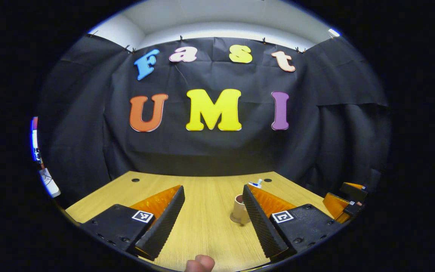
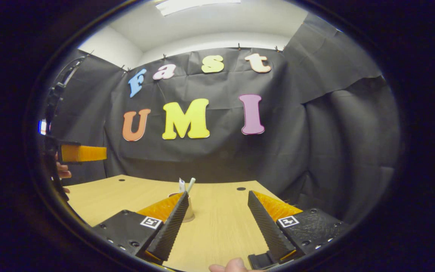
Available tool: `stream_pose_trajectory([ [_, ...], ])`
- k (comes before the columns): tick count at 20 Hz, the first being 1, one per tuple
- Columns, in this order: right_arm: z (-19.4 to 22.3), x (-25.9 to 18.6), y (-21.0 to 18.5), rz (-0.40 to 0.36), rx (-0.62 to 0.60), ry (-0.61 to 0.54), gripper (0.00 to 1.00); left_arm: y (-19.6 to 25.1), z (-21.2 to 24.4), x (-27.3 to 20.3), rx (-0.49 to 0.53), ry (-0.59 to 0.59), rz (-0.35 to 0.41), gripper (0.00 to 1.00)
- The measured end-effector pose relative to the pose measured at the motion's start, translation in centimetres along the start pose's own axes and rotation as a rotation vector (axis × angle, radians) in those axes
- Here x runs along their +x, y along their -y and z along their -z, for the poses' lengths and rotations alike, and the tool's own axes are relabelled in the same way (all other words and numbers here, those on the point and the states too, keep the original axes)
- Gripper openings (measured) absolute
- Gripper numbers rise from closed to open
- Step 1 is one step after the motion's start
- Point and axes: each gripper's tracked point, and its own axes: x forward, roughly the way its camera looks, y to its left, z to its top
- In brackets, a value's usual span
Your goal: Put the toothbrush and toothpaste on the desktop into the cup, then pick up the cup and place it on the coaster on the desktop.
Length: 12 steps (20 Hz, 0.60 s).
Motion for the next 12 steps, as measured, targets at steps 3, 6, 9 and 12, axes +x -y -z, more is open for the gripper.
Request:
stream_pose_trajectory([
  [3, 1.1, 1.1, 0.2, 0.030, 0.007, 0.003, 0.95, -0.6, 0.3, 0.8, 0.042, 0.075, -0.049, 0.98],
  [6, 1.9, 1.6, 0.1, 0.027, 0.000, -0.022, 0.95, -0.6, 1.5, 0.9, 0.058, 0.056, -0.048, 0.98],
  [9, 1.4, 1.7, 0.2, 0.028, -0.014, -0.013, 0.95, -0.4, 2.6, 0.7, 0.065, 0.027, -0.054, 0.99],
  [12, 1.0, 1.8, 0.5, 0.035, -0.028, 0.003, 0.95, -0.1, 3.0, 0.6, 0.042, 0.016, -0.058, 0.99],
])
